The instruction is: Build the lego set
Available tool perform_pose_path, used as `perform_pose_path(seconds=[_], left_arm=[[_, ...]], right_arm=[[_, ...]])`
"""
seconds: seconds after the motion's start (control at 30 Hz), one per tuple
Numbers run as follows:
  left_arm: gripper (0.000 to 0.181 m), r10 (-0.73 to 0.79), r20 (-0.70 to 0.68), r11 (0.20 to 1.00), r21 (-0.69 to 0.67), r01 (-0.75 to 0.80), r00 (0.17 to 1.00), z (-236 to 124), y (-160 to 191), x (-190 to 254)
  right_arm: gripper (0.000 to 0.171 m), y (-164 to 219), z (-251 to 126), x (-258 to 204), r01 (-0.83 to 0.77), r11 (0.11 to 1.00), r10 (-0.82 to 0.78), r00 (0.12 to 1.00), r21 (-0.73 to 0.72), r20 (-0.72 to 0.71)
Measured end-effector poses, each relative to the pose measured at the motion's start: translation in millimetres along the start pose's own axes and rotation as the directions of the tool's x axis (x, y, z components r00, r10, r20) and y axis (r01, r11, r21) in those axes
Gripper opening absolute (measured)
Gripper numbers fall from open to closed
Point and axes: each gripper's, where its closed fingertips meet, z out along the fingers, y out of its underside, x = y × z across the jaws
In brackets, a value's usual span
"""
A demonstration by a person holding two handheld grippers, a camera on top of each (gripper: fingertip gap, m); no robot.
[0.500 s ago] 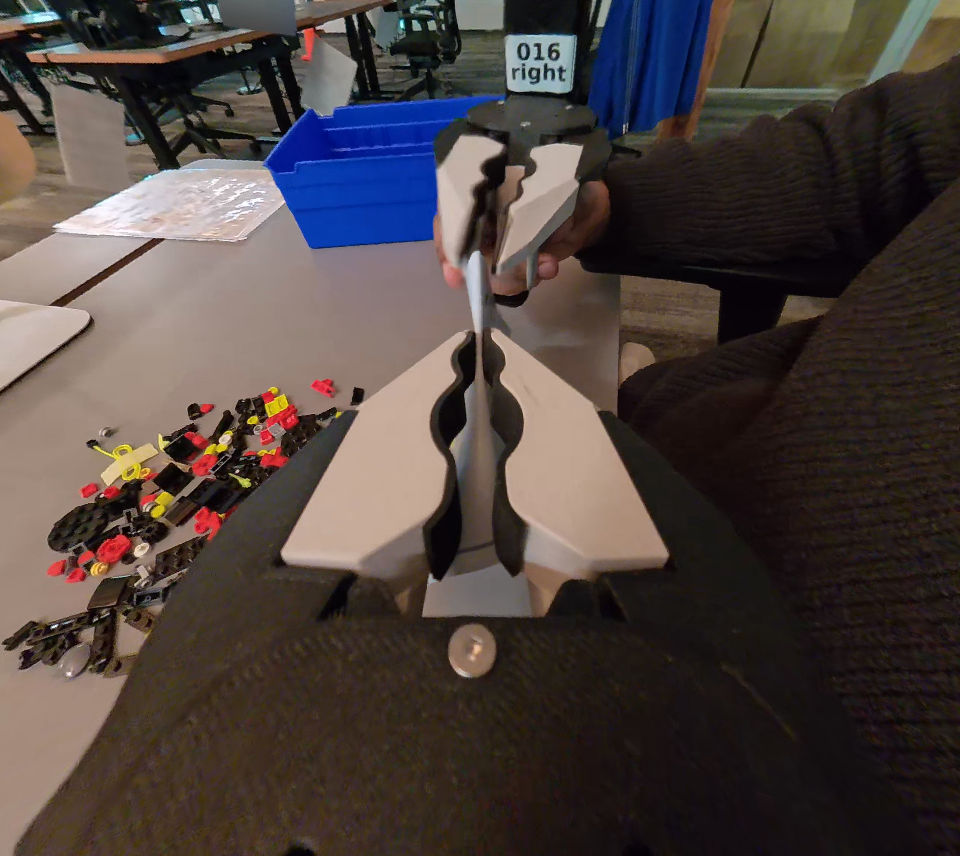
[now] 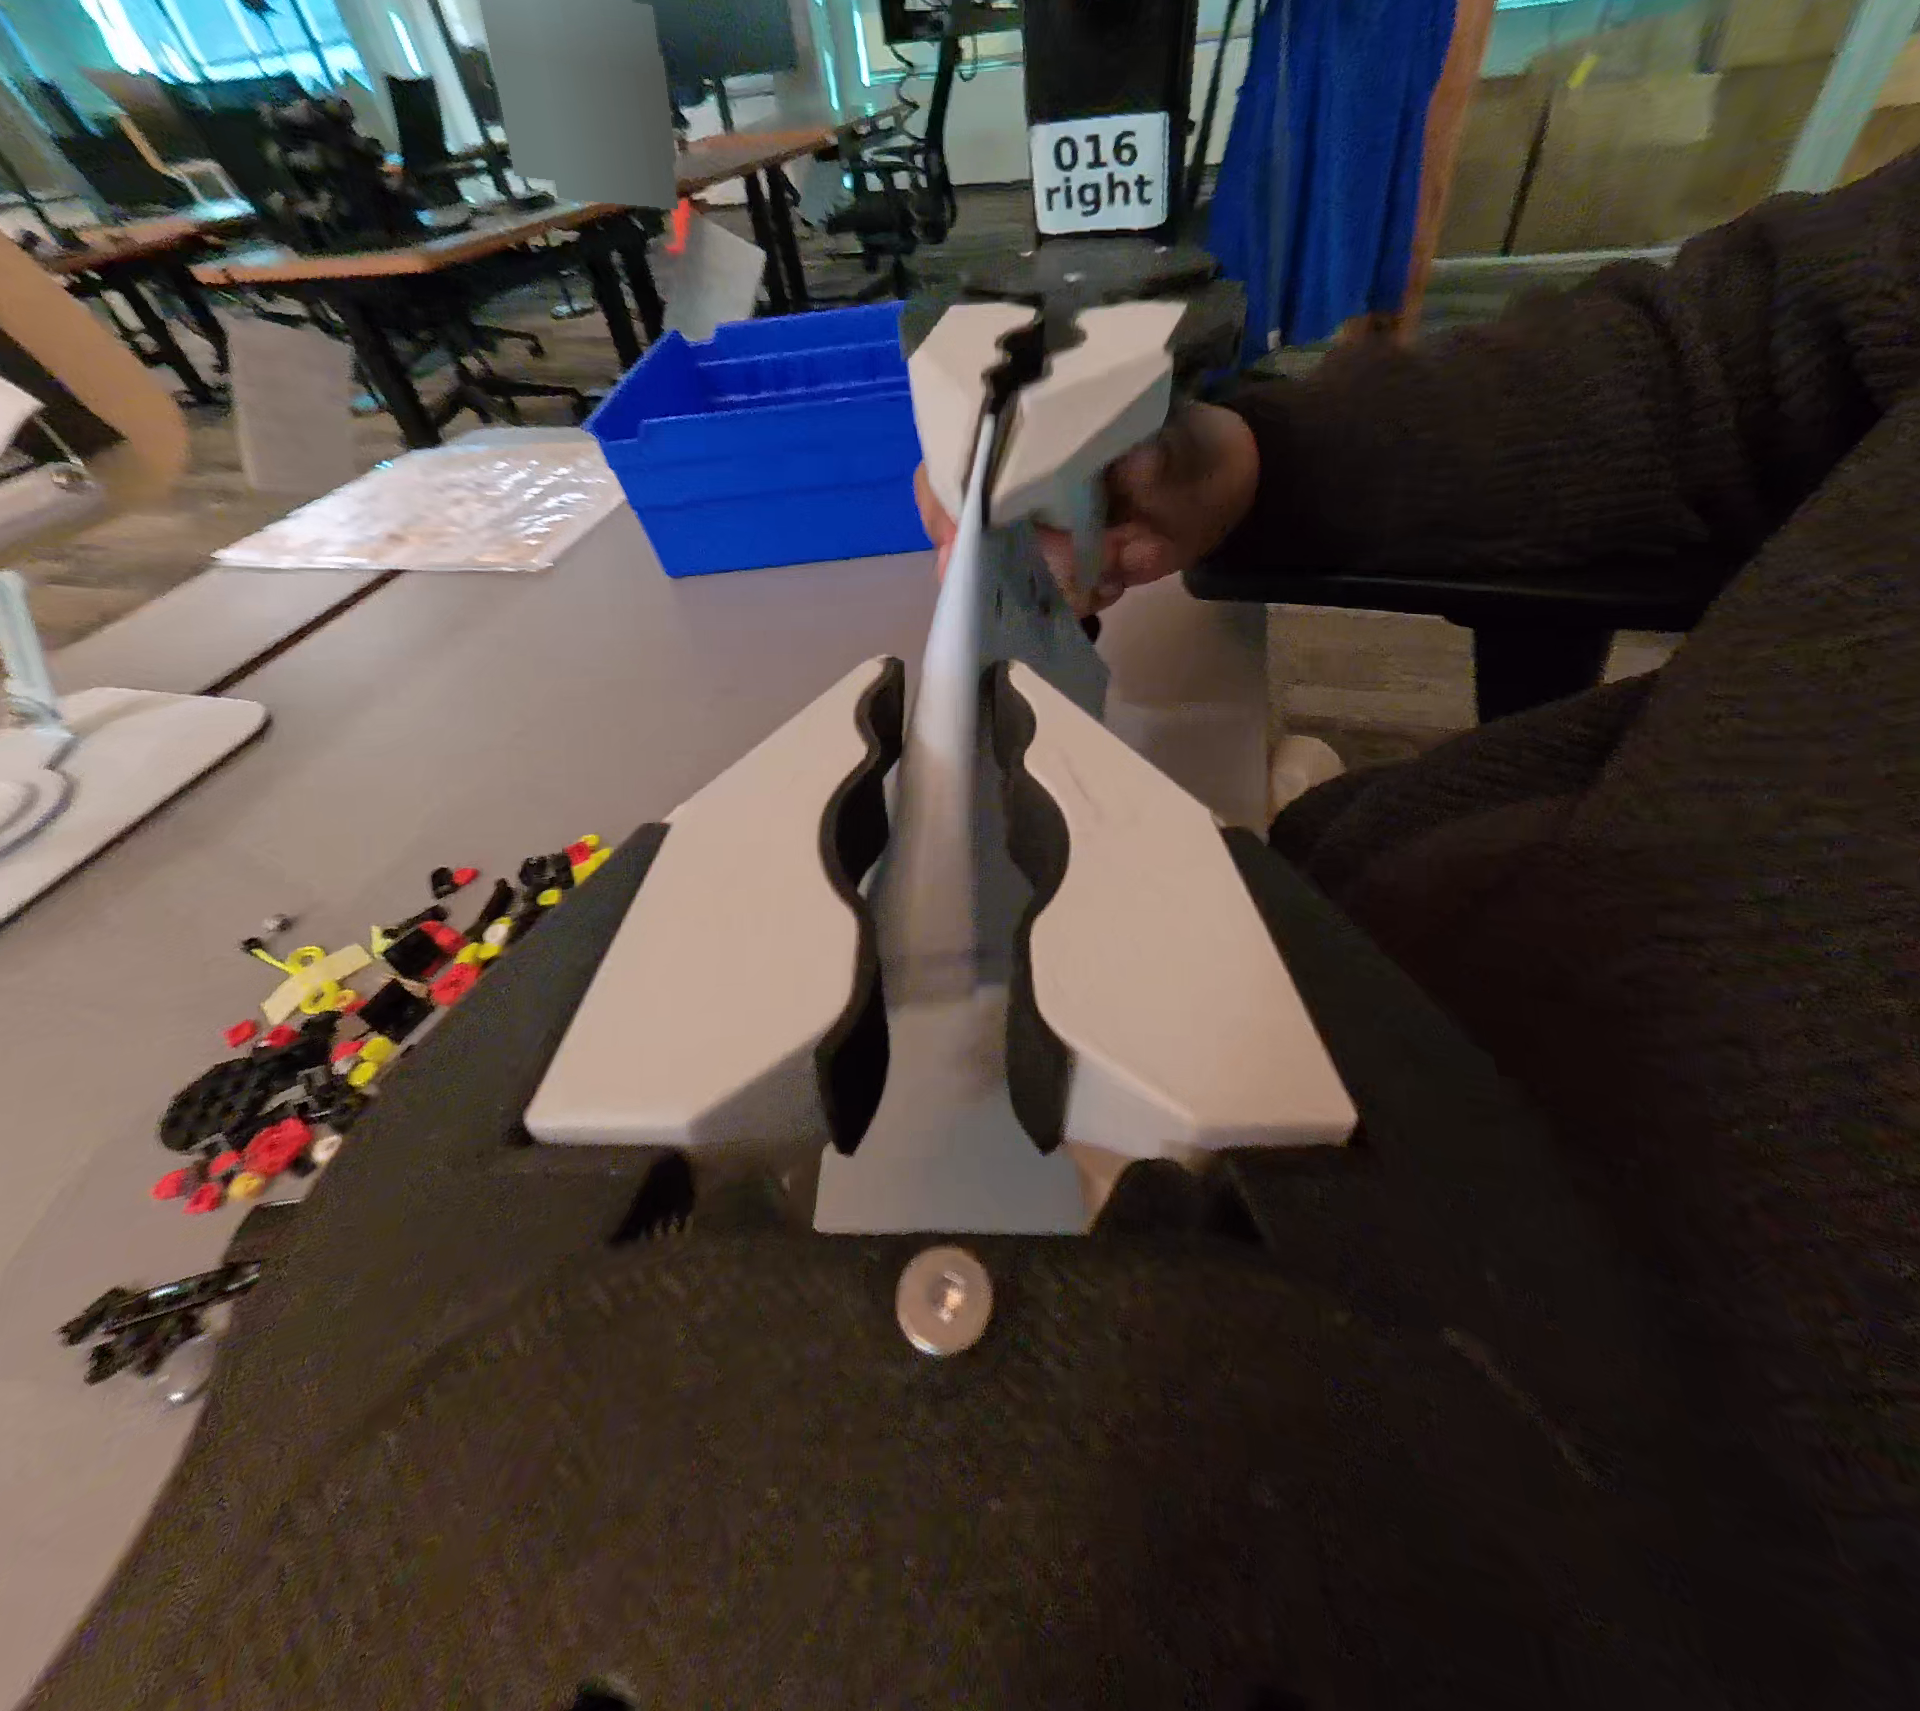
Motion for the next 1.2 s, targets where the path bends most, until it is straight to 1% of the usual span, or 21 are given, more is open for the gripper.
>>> perform_pose_path(seconds=[0.03, 0.13, 0.2, 0.3, 0.37, 0.47, 0.57, 0.7, 0.9, 0.97, 1.03, 1.13, 1.2], left_arm=[[0.016, 0.012, 0.013, 1.000, 0.001, -0.012, 1.000, -0.8, 0.2, -2.1], [0.014, -0.003, 0.013, 1.000, 0.022, 0.003, 1.000, -2.2, -2.7, -4.4], [0.005, -0.010, 0.005, 0.999, 0.040, 0.010, 1.000, -3.2, -4.7, -4.7], [0.000, -0.060, -0.073, 0.998, 0.009, 0.061, 0.996, -2.8, -4.3, 0.7], [0.000, -0.092, -0.110, 0.995, 0.016, 0.094, 0.990, -3.0, -6.3, 3.5], [0.000, -0.102, -0.133, 0.994, 0.012, 0.105, 0.986, -1.9, -5.4, 7.1], [0.000, -0.103, -0.121, 0.994, 0.017, 0.106, 0.987, -1.3, -6.9, 5.6], [0.000, -0.124, -0.076, 0.991, 0.041, 0.128, 0.989, -5.8, -10.1, -6.8], [0.000, -0.228, -0.003, 0.963, 0.147, 0.226, 0.974, -18.4, -16.6, -39.1], [0.000, -0.289, 0.008, 0.938, 0.202, 0.281, 0.957, -25.0, -19.4, -52.2], [0.000, -0.343, -0.009, 0.904, 0.267, 0.333, 0.939, -33.3, -25.1, -61.4], [0.000, -0.355, -0.039, 0.869, 0.355, 0.345, 0.934, -44.3, -33.8, -66.8], [0.000, -0.334, -0.028, 0.875, 0.362, 0.321, 0.942, -45.0, -33.2, -67.1]], right_arm=[[0.000, -5.2, -3.1, 2.4, -0.018, 0.999, 0.019, 1.000, 0.027, -0.007], [0.000, -7.9, -8.0, 7.8, -0.060, 0.997, 0.061, 0.998, 0.048, -0.011], [0.000, -8.3, -8.3, 9.6, -0.079, 0.995, 0.080, 0.997, 0.063, -0.013], [0.000, -7.7, -9.9, 9.4, -0.061, 0.995, 0.062, 0.998, 0.077, -0.012], [0.006, -9.6, -11.7, 8.2, -0.030, 0.994, 0.033, 0.999, 0.102, -0.022], [0.016, -13.6, -14.0, 8.5, 0.001, 0.990, 0.006, 0.999, 0.141, -0.048], [0.017, -12.0, -14.4, 11.8, -0.002, 0.991, 0.010, 0.998, 0.131, -0.062], [0.016, -13.1, -18.8, 22.7, -0.020, 0.989, 0.037, 0.993, 0.149, -0.113], [0.016, -10.2, -27.3, 41.3, -0.074, 0.982, 0.105, 0.979, 0.176, -0.174], [0.019, -6.8, -28.7, 47.4, -0.110, 0.977, 0.144, 0.973, 0.185, -0.181], [0.022, -3.8, -29.5, 52.0, -0.155, 0.969, 0.189, 0.965, 0.191, -0.181], [0.026, -1.1, -28.9, 53.5, -0.206, 0.959, 0.239, 0.956, 0.195, -0.168], [0.029, 0.3, -26.7, 51.8, -0.220, 0.956, 0.252, 0.955, 0.193, -0.157]])
